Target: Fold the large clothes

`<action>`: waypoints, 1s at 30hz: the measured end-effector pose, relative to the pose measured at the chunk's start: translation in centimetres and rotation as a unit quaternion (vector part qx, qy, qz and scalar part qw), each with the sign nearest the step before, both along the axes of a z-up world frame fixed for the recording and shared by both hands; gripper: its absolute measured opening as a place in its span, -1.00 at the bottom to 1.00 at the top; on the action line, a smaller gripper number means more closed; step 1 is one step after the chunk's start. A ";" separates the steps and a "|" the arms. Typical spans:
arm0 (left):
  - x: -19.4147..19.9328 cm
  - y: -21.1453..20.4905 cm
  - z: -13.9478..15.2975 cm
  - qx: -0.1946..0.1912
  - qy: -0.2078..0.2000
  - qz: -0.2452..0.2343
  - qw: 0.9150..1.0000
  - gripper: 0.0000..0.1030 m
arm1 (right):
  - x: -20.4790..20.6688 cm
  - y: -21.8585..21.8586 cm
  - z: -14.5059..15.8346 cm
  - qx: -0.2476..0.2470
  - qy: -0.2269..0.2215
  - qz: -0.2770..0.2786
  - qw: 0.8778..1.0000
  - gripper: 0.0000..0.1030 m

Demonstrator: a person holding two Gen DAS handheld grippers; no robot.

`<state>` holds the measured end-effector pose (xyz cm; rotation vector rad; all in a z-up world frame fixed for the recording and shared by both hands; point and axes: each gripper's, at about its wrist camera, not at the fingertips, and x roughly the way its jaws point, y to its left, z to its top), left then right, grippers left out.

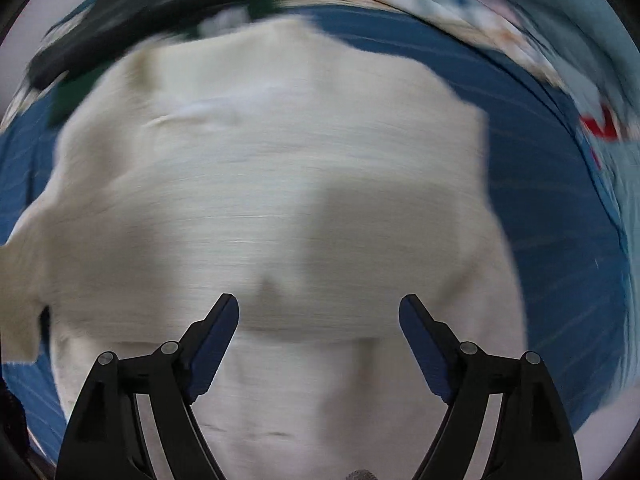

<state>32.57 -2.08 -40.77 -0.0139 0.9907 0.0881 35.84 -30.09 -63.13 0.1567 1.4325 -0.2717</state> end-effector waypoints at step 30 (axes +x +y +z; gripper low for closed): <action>-2.9 -9.3 -6.6 0.004 0.140 0.000 0.990 0.76 | -2.6 -22.1 0.9 0.315 -0.034 -0.113 0.942 0.60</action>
